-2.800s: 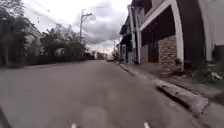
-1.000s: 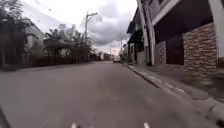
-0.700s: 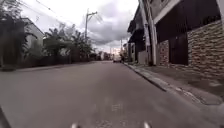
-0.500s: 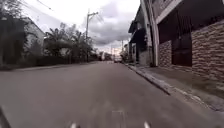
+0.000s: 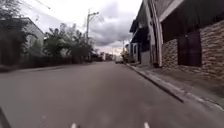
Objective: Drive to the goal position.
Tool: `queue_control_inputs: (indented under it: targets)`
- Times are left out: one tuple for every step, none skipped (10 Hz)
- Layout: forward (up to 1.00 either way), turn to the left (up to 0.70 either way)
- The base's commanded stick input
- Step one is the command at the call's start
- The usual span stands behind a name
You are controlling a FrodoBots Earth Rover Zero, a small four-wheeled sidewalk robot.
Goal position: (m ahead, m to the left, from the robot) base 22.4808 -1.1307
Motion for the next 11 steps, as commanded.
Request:
queue_control_inputs:
  targets:
    - [0.70,0.04]
    - [0.70,0.01]
    - [0.70,0.07]
    - [0.70,0.00]
    - [0.70,0.00]
    - [0.70,0.00]
    - [0.70,0.03]
    - [0.70,0.04]
    - [0.70,-0.13]
    - [0.70,-0.29]
    - [0.70,-0.30]
